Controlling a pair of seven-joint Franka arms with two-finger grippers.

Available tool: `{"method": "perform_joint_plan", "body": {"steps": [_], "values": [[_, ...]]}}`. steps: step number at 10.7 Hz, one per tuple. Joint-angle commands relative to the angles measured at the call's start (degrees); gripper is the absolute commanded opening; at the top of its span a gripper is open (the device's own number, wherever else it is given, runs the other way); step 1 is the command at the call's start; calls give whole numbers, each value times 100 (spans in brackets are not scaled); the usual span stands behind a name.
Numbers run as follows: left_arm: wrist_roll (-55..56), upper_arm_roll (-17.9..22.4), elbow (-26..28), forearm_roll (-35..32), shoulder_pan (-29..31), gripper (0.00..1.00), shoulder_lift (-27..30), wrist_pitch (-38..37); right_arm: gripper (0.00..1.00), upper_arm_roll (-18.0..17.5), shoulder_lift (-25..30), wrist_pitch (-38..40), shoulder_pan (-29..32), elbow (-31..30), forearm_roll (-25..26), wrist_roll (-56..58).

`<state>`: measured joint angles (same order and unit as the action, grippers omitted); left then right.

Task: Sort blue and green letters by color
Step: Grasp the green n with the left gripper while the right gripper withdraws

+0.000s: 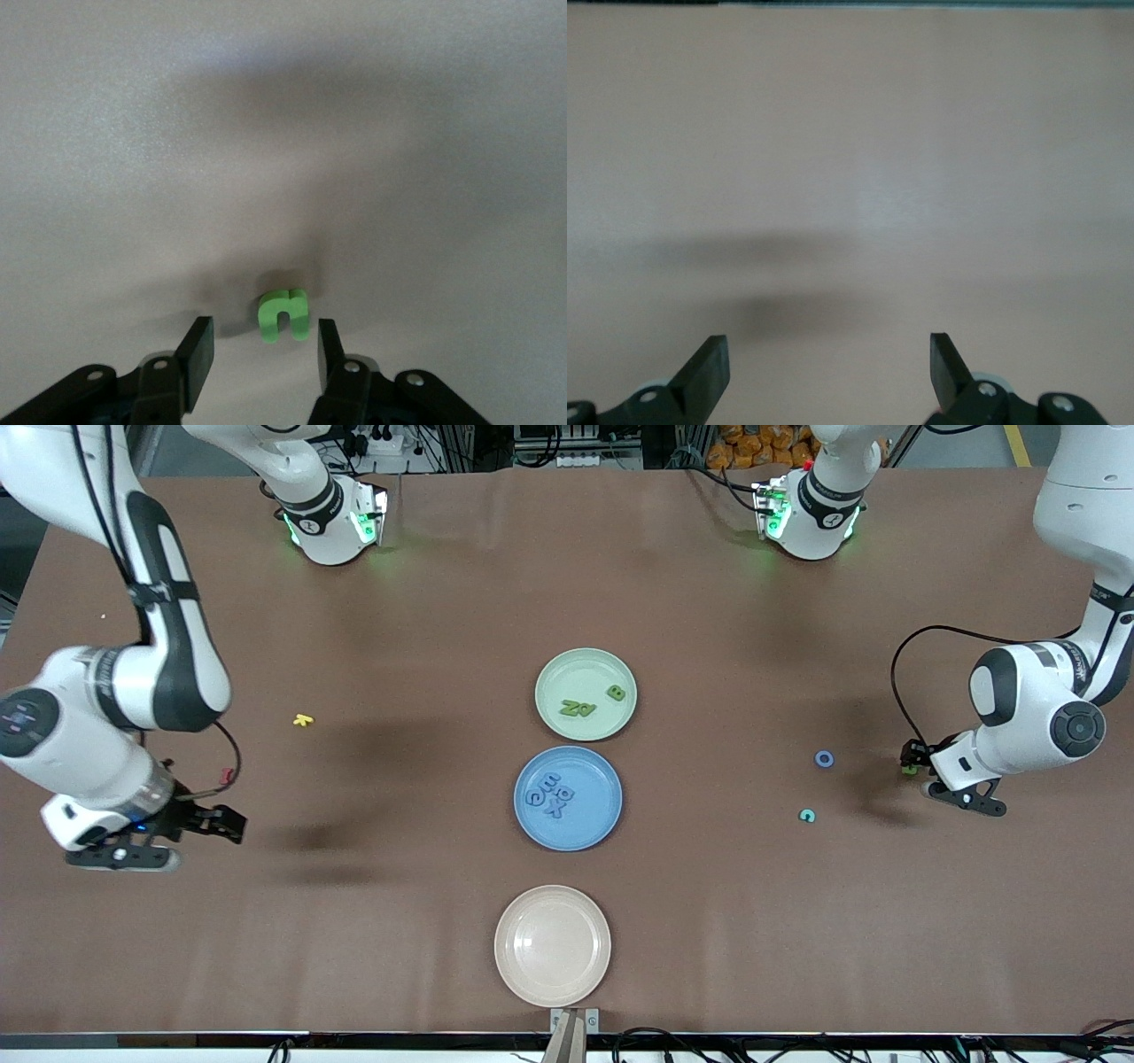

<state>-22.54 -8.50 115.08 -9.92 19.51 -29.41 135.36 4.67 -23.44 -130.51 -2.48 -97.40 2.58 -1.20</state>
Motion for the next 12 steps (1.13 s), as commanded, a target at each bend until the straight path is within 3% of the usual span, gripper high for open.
{"method": "perform_joint_plan", "body": {"steps": [1,3,5,8,9,11,12], "values": [[311,76,-20,140,-88,53,-30,87,100,235,918,699,-16,-201,41,182],[435,68,-20,140,-114,50,-39,87,100,420,1157,1506,-77,149,32,173],[435,76,-20,140,-123,50,-82,96,100,430,1167,2412,-60,903,14,147],[435,67,-29,131,-123,46,-161,254,100,448,1193,3283,-60,1556,-38,156],[435,76,-29,131,-123,34,-162,254,100,448,1237,3460,-60,1645,-65,138],[418,68,-29,78,-123,0,-162,246,100,412,1377,3479,-60,1760,-239,138],[418,76,-29,70,-149,0,-162,245,100,447,1438,3479,-51,1760,-493,138]]}}
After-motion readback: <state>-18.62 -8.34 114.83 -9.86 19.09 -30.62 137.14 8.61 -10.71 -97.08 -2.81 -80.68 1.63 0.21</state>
